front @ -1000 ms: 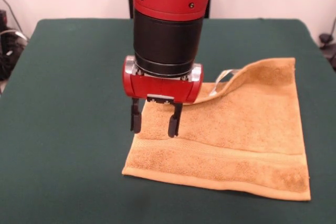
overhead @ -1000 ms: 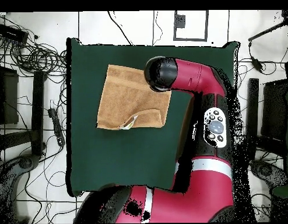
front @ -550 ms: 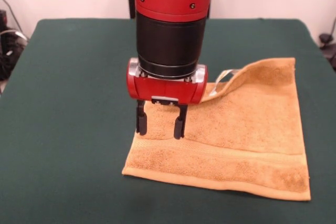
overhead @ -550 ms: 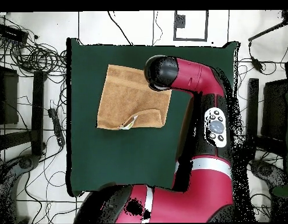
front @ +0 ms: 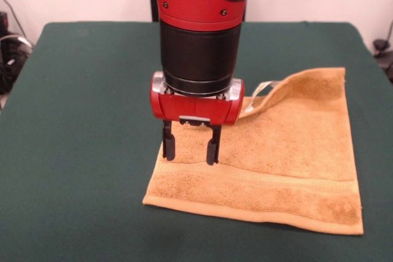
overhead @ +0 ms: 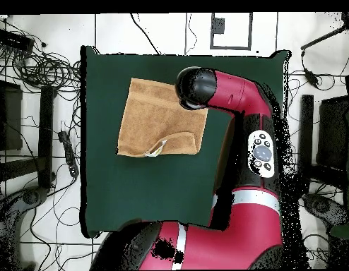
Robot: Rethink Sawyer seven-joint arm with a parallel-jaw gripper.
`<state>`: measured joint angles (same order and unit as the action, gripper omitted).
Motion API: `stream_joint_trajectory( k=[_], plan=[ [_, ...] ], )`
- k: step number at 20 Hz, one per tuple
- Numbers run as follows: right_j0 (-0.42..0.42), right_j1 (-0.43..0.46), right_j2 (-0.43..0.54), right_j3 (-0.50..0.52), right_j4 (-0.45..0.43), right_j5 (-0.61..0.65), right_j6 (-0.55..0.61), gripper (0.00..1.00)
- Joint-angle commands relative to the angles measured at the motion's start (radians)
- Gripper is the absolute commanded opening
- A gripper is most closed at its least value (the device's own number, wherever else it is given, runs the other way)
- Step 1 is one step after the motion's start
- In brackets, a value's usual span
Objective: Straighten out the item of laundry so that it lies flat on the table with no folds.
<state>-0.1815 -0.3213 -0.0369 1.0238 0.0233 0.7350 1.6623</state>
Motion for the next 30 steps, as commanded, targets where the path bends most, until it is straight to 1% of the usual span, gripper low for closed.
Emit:
stream_joint_trajectory(
  k=[1, 8, 15, 22, 30],
  plan=[
    [0.001, 0.073, 0.084, 0.102, 0.031, 0.064, 0.127, 1.0],
    [0.011, 0.065, 0.073, 0.104, 0.017, 0.066, 0.12, 1.0],
    [0.011, 0.041, 0.074, 0.149, 0.011, 0.04, 0.115, 1.0],
    [0.019, 0.033, 0.061, 0.161, 0.0, 0.025, 0.127, 1.0],
    [0.022, 0.017, 0.056, 0.181, -0.014, 0.024, 0.114, 1.0]
  ],
)
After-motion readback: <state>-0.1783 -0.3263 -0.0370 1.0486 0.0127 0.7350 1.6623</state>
